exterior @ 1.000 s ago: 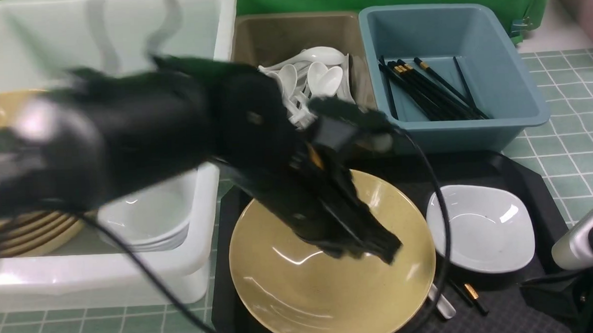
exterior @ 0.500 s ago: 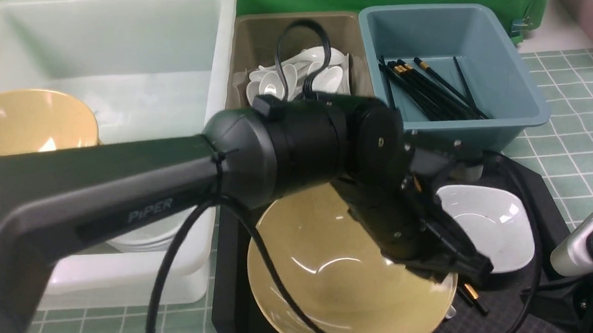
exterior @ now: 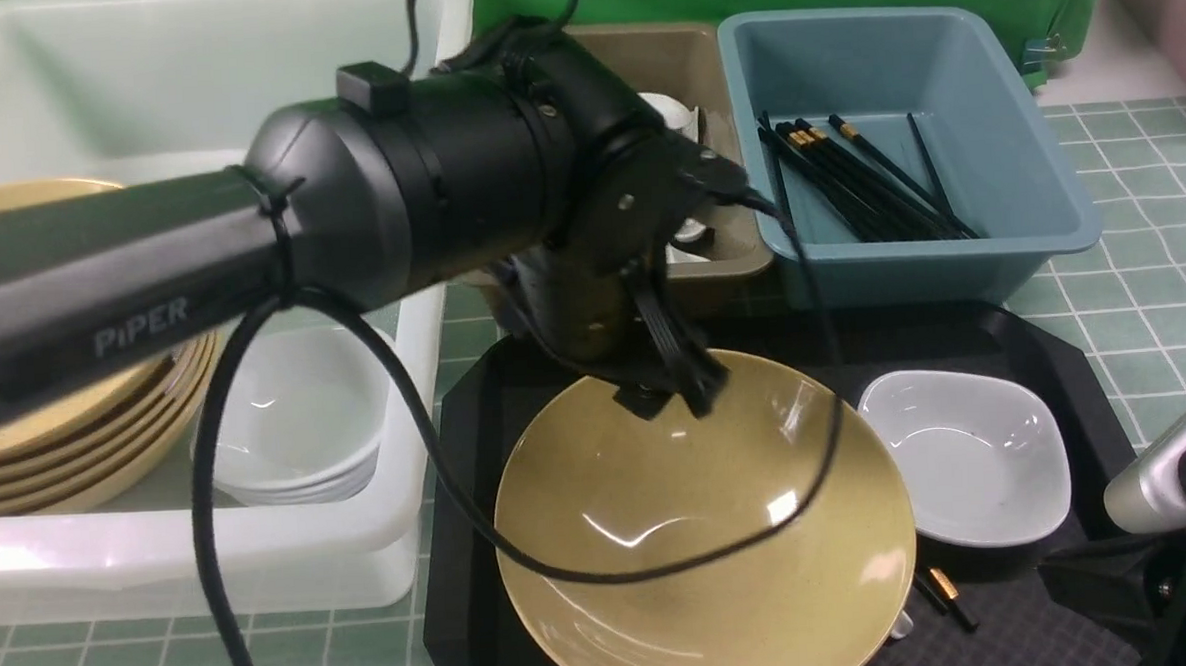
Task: On blue table put chopsticks spoon bowls plates into blue grey white boxes.
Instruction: 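Grasp the large bowl on the tray by its rim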
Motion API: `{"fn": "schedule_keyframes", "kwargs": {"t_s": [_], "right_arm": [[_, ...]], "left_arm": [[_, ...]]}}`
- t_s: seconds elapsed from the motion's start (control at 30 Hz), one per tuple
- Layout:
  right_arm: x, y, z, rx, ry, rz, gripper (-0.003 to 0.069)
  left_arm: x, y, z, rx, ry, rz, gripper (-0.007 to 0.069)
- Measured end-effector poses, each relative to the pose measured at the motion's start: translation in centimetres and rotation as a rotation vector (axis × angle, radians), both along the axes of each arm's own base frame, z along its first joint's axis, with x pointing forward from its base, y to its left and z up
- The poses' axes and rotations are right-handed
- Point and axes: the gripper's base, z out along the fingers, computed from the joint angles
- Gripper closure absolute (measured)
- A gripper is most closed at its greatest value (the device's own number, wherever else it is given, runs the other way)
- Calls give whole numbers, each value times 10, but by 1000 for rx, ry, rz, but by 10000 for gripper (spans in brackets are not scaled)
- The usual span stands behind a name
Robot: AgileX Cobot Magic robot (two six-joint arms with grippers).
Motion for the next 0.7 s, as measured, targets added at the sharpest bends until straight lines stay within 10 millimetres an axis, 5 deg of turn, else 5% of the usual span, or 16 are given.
{"fn": "schedule_keyframes", "kwargs": {"t_s": [0.33,0.5,0.7], "right_arm": [[2,0,2,7,-28,-10,610],[2,0,2,7,-30,-9,610],[2,0,2,8,-32,-10,610]], "left_arm": [[13,-1,-43,-5,155,23,139],[11,-4,-61,22,244,-43,265],[2,2,-43,25,302,-39,418]]}}
